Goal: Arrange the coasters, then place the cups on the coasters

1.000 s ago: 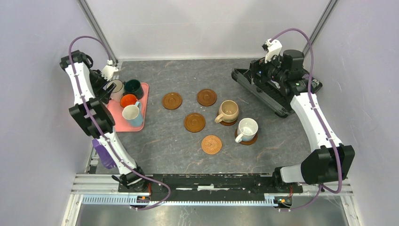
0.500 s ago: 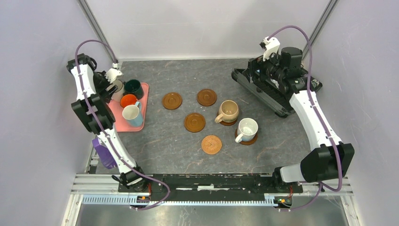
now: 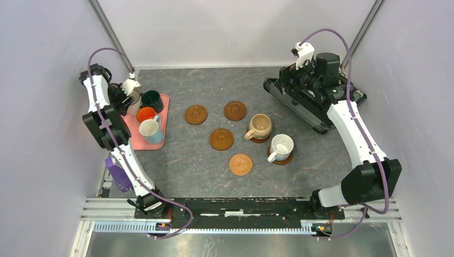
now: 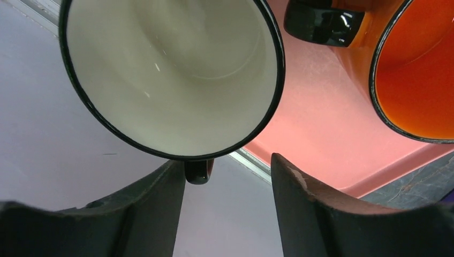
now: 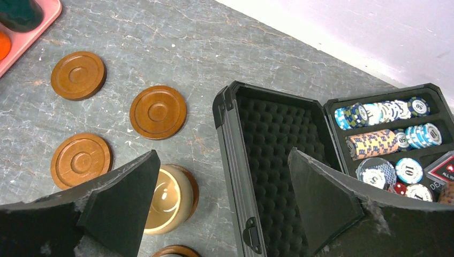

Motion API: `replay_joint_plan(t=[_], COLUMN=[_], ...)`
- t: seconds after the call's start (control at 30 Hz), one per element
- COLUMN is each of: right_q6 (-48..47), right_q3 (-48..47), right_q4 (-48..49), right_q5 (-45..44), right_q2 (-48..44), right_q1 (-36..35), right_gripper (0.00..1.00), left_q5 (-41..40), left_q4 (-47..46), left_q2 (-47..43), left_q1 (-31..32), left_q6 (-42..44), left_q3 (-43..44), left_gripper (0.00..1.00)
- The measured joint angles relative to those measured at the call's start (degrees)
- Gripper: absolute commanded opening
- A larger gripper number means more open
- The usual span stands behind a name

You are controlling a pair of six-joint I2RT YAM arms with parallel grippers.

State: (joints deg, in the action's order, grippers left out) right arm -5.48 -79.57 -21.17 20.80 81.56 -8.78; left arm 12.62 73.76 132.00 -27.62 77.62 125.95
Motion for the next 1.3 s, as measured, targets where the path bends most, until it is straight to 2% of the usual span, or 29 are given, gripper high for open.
replay_joint_plan(t=[0.2, 0.3, 0.5, 0.63, 0.9, 1.1, 1.3], right_q6=[-0.50, -0.66, -0.63, -0.63, -0.66, -0.66, -0.66], right_q3=[-0.55, -0.68, -0.68, -0.68, -0.68, -0.68, -0.68], right_q4=[-0.57, -0.59, -0.57, -0.52, -0.52, -0.50, -0.48], right_q5=[-0.39, -0.46, -0.48, -0.48, -0.52, -0.57, -0.94], right_q2=[0.15, 0.15, 0.15, 0.15, 0.15, 0.15, 0.15], right_q1=[-0.24, -0.33, -0.48, -0.50, -0.50, -0.50, -0.50], right_gripper=[0.98, 0.98, 0.98, 0.98, 0.98, 0.98, 0.98], left_q5=[1.51, 1.70, 2.12, 2.51, 4.33, 5.97, 6.99], left_q4=[-0.81, -1.49, -2.27, -5.05, -13.05, -17.38, -18.80], left_q2=[-0.02, -0.33, -0.81, -1.16, -3.10, -4.22, -5.25], left_q1=[-0.07, -0.33, -0.83, -1.03, -1.03, -1.03, -1.03], left_q6=[-0.02, -0.04, -0.33, -3.65, -10.80, -13.14, -13.57], left_q3=[-1.18, -3.28, -7.06, -8.70, -13.42, -16.90, -18.29], left_gripper=[0.44, 0.41, 0.49, 0.54, 0.54, 0.44, 0.25])
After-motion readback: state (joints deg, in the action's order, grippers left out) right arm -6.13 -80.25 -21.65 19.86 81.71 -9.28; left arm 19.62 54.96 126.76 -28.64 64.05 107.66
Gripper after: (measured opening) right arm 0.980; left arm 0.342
